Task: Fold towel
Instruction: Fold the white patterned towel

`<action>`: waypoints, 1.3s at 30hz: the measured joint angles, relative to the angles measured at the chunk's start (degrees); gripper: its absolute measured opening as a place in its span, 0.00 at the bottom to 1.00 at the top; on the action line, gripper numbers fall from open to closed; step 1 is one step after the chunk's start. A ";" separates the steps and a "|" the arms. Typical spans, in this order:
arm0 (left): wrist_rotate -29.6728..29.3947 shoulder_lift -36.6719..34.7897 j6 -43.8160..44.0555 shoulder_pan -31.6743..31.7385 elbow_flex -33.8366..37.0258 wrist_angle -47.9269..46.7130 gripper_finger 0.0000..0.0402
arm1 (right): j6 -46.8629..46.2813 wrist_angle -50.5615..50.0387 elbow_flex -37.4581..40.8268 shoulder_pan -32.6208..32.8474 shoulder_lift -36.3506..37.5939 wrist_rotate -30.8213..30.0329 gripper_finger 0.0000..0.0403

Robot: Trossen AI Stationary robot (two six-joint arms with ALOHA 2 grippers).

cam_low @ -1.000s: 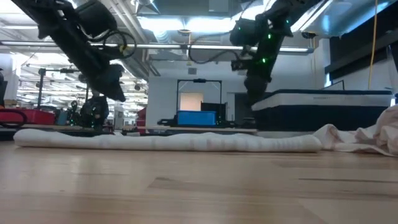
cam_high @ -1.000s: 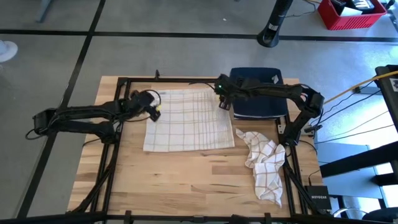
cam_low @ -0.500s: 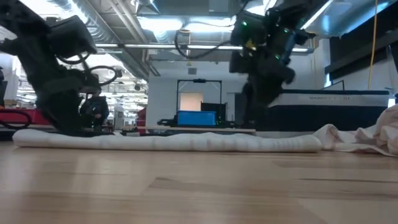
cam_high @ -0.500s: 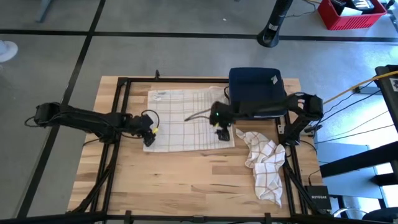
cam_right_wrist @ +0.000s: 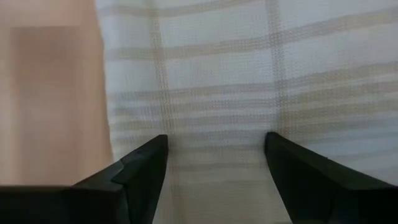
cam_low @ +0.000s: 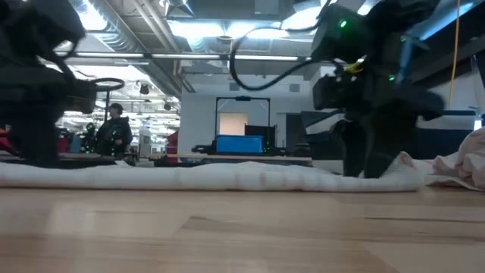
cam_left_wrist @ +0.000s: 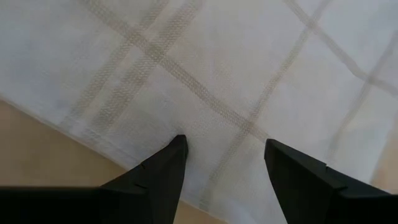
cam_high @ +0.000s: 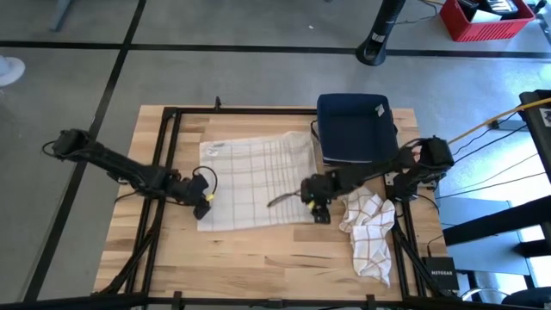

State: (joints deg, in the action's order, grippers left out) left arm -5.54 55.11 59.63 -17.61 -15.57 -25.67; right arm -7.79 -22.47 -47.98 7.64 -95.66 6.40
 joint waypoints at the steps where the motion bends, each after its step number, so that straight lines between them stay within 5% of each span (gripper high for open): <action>1: 0.31 0.00 1.79 -1.73 -0.02 -0.04 0.53 | -1.33 1.06 0.04 1.43 -0.06 0.28 0.67; 9: -1.08 0.34 2.88 -10.11 -6.22 -2.58 0.53 | -5.94 4.68 -2.46 8.61 -0.34 1.56 0.67; 16: -8.18 0.17 -11.86 -9.51 -15.77 -2.46 0.53 | 1.88 -6.23 -12.78 6.97 -0.34 -0.97 0.67; 22: -16.32 0.83 -27.28 -5.99 -16.58 -7.64 0.53 | 6.89 -9.34 -15.13 3.16 -0.30 -2.35 0.67; 28: -7.40 6.09 -34.73 -0.15 -13.55 -9.40 0.53 | 8.10 -8.34 -11.19 -0.44 -0.28 -1.36 0.67; 39: -3.22 16.40 -41.62 5.19 -13.10 -9.40 0.53 | 12.16 -3.93 -8.05 -8.04 -0.28 4.47 0.67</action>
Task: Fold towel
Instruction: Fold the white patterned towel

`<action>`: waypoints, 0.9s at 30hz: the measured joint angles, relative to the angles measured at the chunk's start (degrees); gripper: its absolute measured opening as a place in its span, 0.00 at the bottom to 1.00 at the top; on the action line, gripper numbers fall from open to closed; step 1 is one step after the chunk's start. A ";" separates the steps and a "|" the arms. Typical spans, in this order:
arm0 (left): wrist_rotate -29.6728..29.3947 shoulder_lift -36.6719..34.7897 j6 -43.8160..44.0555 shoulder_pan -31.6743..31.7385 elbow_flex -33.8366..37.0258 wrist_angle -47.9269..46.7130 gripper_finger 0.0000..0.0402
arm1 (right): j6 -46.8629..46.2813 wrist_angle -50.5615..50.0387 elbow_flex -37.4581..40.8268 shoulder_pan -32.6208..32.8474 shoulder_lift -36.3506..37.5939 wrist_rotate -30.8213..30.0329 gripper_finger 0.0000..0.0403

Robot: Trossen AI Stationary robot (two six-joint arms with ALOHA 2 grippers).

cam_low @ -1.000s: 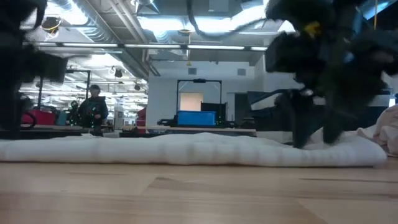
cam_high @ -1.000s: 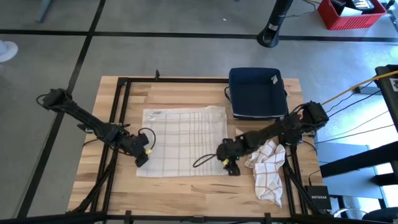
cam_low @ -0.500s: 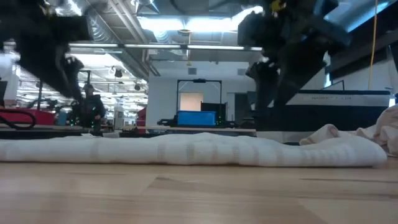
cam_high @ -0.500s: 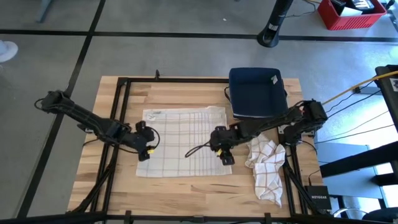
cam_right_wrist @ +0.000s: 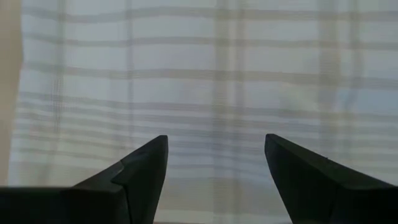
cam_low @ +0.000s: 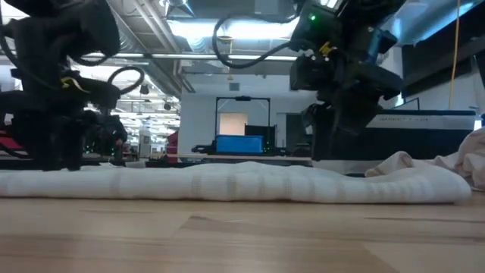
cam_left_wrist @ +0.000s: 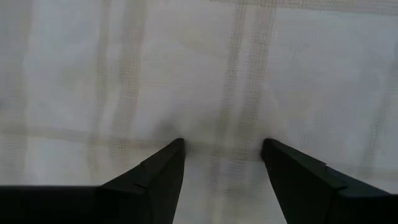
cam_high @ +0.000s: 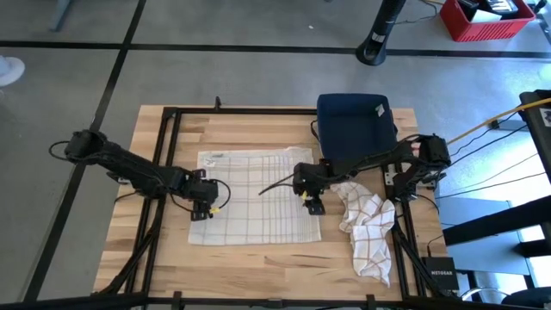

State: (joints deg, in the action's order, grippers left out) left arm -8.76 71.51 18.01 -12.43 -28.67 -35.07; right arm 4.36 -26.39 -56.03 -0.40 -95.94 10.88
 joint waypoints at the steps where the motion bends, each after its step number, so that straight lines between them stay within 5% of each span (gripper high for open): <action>1: 0.89 0.88 -0.04 0.30 -0.08 0.03 0.53 | 0.51 -0.02 0.00 -0.61 0.00 0.28 0.67; 17: 1.98 3.27 3.09 0.55 -0.14 -0.73 0.53 | 0.47 4.05 4.11 -1.39 0.07 0.46 0.67; 27: 1.97 3.34 3.03 0.55 -0.08 -0.52 0.53 | -0.27 14.00 12.19 3.55 0.50 -10.95 0.67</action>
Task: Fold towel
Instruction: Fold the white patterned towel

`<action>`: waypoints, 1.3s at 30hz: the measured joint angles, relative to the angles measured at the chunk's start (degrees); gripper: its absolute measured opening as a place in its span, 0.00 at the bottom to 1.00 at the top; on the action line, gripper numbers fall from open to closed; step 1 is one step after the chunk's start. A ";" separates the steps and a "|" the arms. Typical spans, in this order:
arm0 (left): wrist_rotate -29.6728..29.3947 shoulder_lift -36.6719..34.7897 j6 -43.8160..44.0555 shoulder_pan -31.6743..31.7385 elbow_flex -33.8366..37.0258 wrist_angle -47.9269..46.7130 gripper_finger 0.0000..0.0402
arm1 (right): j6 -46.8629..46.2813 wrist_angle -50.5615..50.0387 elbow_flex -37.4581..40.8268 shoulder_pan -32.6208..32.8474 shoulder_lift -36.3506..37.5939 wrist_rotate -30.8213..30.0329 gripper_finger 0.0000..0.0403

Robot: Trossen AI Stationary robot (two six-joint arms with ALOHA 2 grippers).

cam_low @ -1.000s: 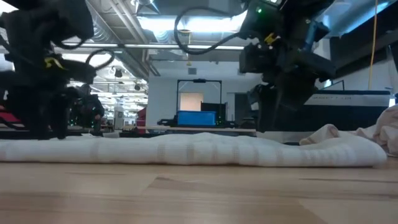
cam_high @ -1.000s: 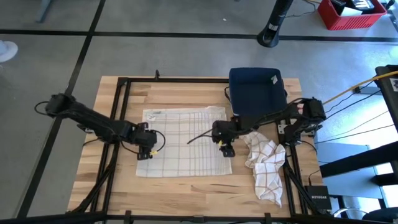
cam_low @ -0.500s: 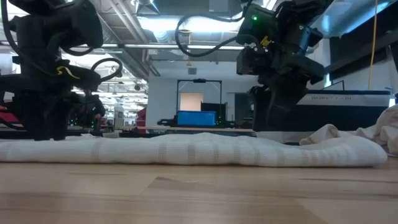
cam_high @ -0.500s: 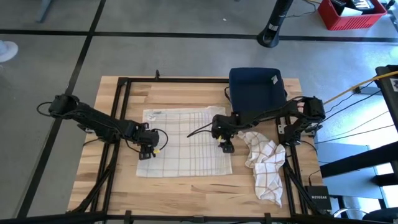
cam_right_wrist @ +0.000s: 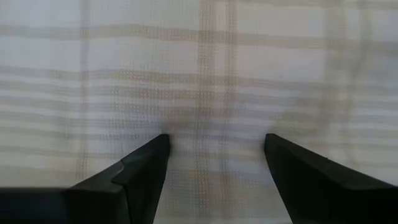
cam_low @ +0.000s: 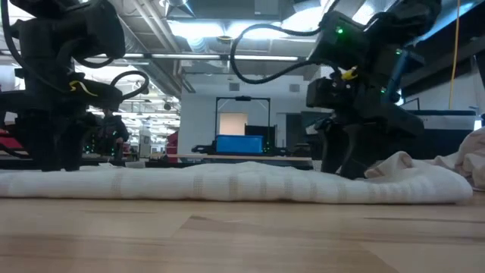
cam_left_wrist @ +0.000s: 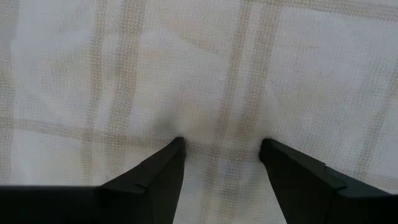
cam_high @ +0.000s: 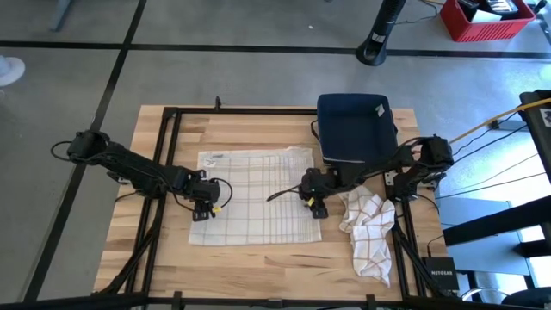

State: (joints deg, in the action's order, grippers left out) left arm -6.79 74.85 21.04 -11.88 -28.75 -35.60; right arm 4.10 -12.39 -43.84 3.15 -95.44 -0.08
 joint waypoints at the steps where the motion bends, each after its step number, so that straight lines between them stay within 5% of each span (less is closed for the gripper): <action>1: 0.00 0.00 -0.01 0.00 0.00 -0.11 0.53 | -0.03 0.00 0.56 -0.04 0.00 -0.26 0.67; 10: 0.31 0.00 -0.01 -0.02 -0.02 -0.29 0.44 | -1.42 -0.45 1.94 -0.94 -0.02 -0.02 0.62; 22: 0.07 0.02 -0.01 -0.04 -0.02 -0.52 0.14 | -0.27 -0.85 2.06 -0.98 -0.22 -0.92 0.18; 29: -0.11 0.02 -0.01 -0.13 -0.04 -0.56 0.04 | 2.60 -1.56 2.06 -0.99 -0.22 -0.88 0.03; 34: -0.02 0.02 -0.05 -0.17 0.00 0.45 0.03 | 1.81 -0.65 2.13 -0.98 -0.24 -0.92 0.05; 39: -0.02 0.09 -0.79 -0.22 0.09 1.25 0.16 | -0.90 -0.65 2.11 -0.98 -0.28 -2.11 0.25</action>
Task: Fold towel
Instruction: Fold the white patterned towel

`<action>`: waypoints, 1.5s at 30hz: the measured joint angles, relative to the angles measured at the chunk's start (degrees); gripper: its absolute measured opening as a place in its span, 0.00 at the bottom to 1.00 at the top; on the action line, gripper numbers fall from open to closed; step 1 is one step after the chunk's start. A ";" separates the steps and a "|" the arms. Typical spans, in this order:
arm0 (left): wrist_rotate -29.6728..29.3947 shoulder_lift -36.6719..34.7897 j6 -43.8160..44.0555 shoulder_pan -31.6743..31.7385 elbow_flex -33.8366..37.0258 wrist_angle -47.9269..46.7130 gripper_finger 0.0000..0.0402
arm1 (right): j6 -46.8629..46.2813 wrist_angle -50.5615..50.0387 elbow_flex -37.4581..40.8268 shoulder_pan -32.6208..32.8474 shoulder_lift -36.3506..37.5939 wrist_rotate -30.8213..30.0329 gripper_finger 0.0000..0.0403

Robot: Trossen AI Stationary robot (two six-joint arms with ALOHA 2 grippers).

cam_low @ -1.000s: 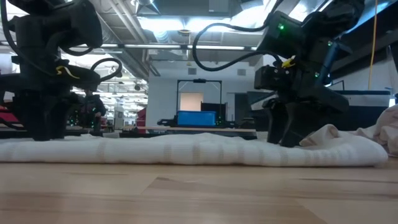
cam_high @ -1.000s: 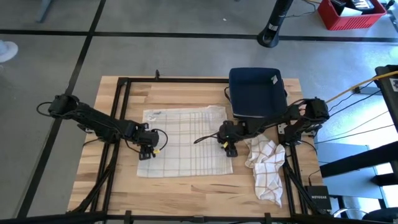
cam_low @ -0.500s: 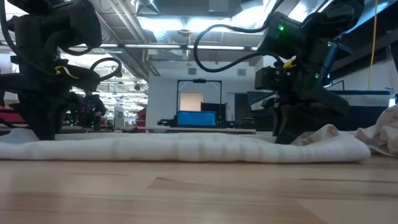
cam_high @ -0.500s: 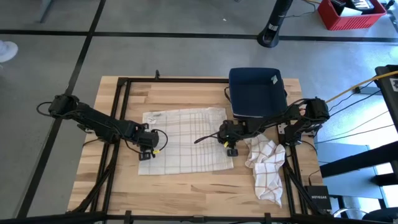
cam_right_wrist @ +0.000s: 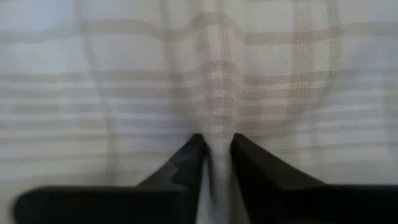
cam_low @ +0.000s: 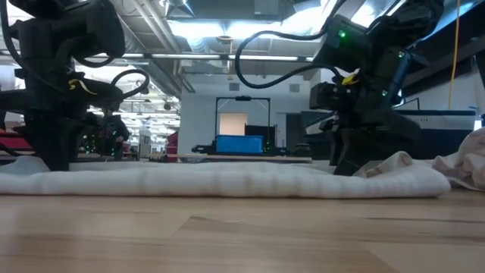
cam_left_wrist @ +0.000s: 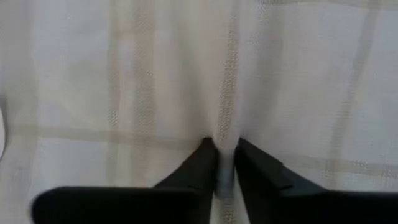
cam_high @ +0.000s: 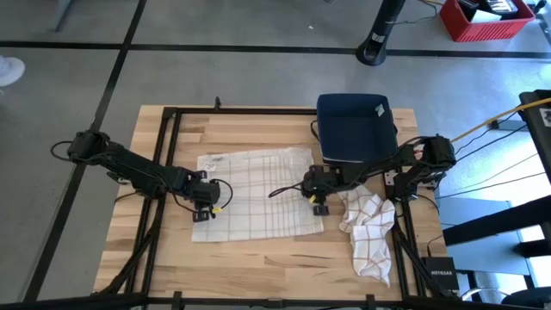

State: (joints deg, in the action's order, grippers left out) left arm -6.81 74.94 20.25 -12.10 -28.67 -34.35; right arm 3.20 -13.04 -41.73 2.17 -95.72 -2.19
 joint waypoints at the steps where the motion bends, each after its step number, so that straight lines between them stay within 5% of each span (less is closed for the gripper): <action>1: -0.04 0.02 -0.33 0.00 -0.07 0.09 0.19 | 0.01 -0.29 -0.22 0.00 -0.01 -0.06 0.30; 7: 0.75 0.42 -3.06 0.00 -3.26 -0.74 0.39 | 0.02 -3.02 -3.34 -0.04 -0.26 -0.34 0.54; 13: 0.76 0.39 -3.98 0.11 -7.21 -4.84 0.48 | 0.20 -9.34 -8.77 0.04 -0.59 0.25 0.65; 23: -2.67 0.26 -1.91 0.67 -7.52 -8.18 0.47 | 0.27 -12.79 -12.25 -0.32 -0.39 0.88 0.65; 36: 0.74 -0.22 -2.73 5.60 -0.62 -0.07 0.46 | 1.62 -7.75 -6.77 -4.97 -0.30 5.28 0.65; 45: 1.04 -0.80 -2.78 5.69 -2.25 -0.11 0.46 | 0.08 -6.67 -6.11 -4.83 -0.11 5.83 0.65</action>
State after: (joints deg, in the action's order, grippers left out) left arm -5.77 74.14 17.47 -6.41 -30.92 -34.45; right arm 3.29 -19.71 -47.83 -2.66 -95.84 3.64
